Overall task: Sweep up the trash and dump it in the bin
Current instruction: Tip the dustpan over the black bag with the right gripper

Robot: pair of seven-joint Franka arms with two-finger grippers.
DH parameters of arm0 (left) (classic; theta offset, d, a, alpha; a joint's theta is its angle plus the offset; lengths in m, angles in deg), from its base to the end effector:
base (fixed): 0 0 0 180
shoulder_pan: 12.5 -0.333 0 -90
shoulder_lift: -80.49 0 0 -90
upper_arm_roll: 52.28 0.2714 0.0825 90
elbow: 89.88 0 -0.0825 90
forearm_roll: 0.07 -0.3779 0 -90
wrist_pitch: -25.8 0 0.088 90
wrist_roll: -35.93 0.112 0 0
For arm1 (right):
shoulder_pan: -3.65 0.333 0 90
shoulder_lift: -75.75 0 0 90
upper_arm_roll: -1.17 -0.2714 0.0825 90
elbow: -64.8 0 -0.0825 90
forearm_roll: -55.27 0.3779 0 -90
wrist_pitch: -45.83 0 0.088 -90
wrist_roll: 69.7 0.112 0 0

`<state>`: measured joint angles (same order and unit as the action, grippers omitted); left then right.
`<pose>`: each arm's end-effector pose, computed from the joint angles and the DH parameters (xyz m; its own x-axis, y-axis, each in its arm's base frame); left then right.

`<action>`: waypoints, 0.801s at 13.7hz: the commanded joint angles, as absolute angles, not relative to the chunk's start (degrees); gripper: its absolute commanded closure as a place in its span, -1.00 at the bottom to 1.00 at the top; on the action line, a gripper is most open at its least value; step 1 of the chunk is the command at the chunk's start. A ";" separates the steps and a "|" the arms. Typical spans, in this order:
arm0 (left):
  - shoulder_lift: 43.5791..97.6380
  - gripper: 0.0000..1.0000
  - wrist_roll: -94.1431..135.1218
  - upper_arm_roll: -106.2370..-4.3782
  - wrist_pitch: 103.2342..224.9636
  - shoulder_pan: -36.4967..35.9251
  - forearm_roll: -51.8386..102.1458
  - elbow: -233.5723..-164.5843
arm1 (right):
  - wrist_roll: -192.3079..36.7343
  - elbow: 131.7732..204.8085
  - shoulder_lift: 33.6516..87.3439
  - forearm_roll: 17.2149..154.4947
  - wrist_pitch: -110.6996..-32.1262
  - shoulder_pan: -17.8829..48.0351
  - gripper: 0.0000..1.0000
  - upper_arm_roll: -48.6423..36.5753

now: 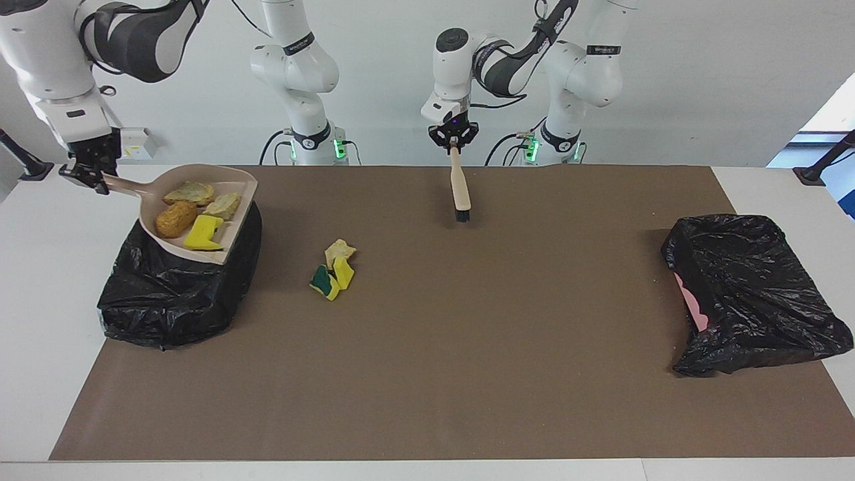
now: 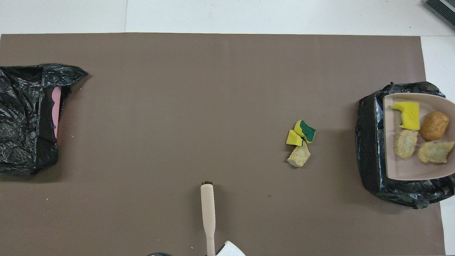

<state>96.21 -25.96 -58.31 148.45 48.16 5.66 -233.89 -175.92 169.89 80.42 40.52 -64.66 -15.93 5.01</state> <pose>0.1677 -0.3963 0.3265 0.9957 -0.0172 -0.0913 -0.0232 -0.9976 -0.0649 0.5000 -0.2382 0.5303 0.0671 0.9573 -0.2811 0.9951 -0.0437 0.0888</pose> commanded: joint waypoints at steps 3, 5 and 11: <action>95.09 1.00 -26.30 -57.73 150.60 50.60 8.70 -235.34 | -187.11 170.80 75.41 37.08 -76.67 -22.18 1.00 4.16; 94.73 1.00 -26.03 -57.73 150.87 51.74 9.95 -235.43 | -187.74 171.76 74.44 31.91 -79.22 -22.02 1.00 4.07; 91.22 1.00 -26.30 -57.64 154.04 53.42 10.04 -235.07 | -193.34 172.47 74.17 25.82 -83.36 -20.17 1.00 3.89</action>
